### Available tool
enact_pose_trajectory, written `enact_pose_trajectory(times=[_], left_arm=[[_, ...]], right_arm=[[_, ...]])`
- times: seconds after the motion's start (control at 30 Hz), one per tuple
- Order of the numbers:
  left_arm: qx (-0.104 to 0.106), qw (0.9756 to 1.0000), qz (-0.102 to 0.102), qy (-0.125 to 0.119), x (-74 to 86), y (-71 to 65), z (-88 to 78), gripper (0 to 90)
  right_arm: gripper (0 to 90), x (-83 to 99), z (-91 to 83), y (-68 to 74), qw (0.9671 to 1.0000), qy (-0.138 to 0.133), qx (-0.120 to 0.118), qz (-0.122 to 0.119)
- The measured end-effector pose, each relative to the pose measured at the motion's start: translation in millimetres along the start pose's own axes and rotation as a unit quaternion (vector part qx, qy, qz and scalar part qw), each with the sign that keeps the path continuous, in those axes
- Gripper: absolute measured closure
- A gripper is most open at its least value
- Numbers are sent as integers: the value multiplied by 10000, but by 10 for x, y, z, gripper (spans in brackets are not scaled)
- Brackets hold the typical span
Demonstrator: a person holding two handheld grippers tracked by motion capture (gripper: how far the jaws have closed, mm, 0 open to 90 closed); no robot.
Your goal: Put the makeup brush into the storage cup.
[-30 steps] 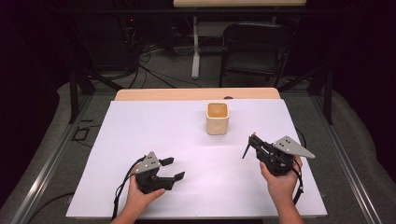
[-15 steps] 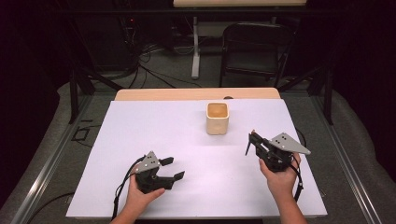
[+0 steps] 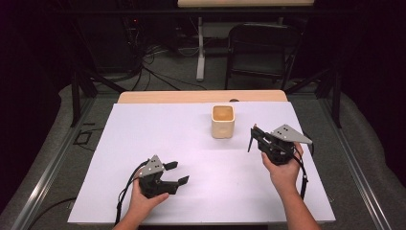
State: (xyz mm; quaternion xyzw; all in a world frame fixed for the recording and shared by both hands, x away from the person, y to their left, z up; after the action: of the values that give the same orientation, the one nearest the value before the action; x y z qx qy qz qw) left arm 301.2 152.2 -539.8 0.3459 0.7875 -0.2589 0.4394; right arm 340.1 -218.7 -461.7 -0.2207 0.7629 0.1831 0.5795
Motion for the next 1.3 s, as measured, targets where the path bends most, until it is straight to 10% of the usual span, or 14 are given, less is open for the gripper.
enact_pose_trajectory(times=[1.3], left_arm=[[-2, 10000, -9, -35, -4, 29, -11, 290]], right_arm=[[834, -416, 397, 20, 9999, 27, -119, -60]])
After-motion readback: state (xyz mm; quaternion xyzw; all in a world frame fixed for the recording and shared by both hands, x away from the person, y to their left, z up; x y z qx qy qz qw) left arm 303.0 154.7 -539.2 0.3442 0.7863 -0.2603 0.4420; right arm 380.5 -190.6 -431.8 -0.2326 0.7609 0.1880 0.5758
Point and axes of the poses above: each handheld gripper's, and its own axes: z roughly forward along the jaws, x roughly out of its underside, y roughly to its left, the point moved 1 cm from there along z, roughly forward along the jaws, and after that the axes turned 4 degrees about -x, right-handed, at the moved point
